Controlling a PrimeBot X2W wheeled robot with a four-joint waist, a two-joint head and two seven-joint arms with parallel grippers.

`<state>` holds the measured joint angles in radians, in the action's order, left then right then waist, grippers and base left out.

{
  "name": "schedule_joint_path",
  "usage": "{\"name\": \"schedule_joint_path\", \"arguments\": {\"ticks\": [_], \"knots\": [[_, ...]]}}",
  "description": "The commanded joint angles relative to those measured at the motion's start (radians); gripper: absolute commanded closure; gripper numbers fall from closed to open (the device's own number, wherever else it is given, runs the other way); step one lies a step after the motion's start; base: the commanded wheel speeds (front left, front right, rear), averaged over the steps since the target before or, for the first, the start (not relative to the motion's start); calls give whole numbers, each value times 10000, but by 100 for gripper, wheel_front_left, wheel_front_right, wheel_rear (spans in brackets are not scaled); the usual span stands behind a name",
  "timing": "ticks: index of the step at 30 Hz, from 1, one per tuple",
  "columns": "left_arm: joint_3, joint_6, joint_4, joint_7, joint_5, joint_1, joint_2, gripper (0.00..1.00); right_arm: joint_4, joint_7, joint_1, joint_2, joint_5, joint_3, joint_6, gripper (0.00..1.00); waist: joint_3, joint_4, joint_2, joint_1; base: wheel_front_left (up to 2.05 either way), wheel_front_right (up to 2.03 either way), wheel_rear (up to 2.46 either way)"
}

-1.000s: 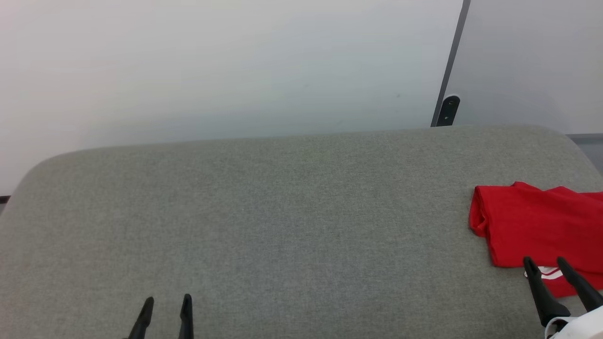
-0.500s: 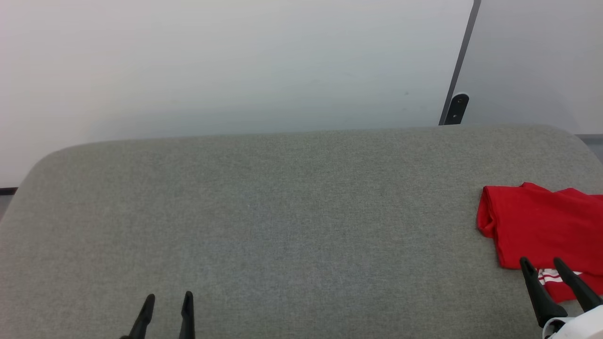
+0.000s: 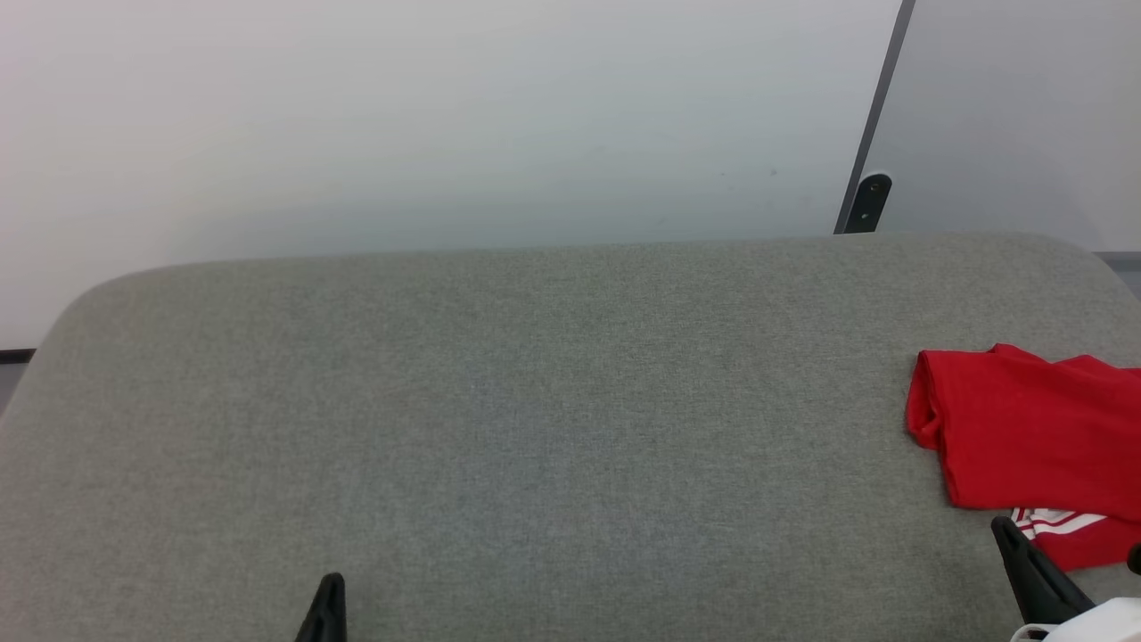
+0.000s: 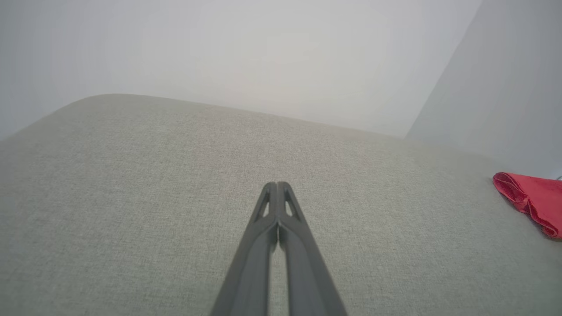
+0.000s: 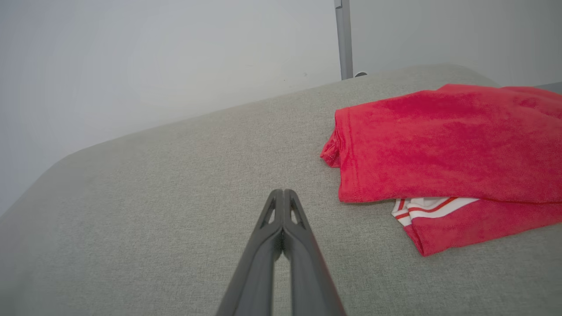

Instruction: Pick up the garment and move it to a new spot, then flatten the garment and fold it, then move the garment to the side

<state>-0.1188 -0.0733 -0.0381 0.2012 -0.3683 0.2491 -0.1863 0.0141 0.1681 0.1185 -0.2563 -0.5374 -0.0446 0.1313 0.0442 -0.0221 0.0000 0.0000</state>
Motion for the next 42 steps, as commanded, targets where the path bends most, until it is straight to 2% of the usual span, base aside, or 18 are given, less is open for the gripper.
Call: {"name": "schedule_joint_path", "arguments": {"ticks": [1, 21, 42], "knots": [[72, 62, -91, -72, -434, -123, -16, 100, 56, -12, -172, -22, -348, -67, 0, 100, -7, 3, 0, 0, 0, 0, 0], [481, 595, 726, -730, -3716, -1066, 192, 100, -616, -162, -742, 512, -3053, -234, -2, 100, -82, 39, 0, 0, 0, 0, 0], [860, 1008, 1298, -1293, -6266, -1785, 413, 100, -1158, -272, -1195, 941, -5191, -369, -3, 100, -159, 75, 0, 0, 0, 0, 0]]}}
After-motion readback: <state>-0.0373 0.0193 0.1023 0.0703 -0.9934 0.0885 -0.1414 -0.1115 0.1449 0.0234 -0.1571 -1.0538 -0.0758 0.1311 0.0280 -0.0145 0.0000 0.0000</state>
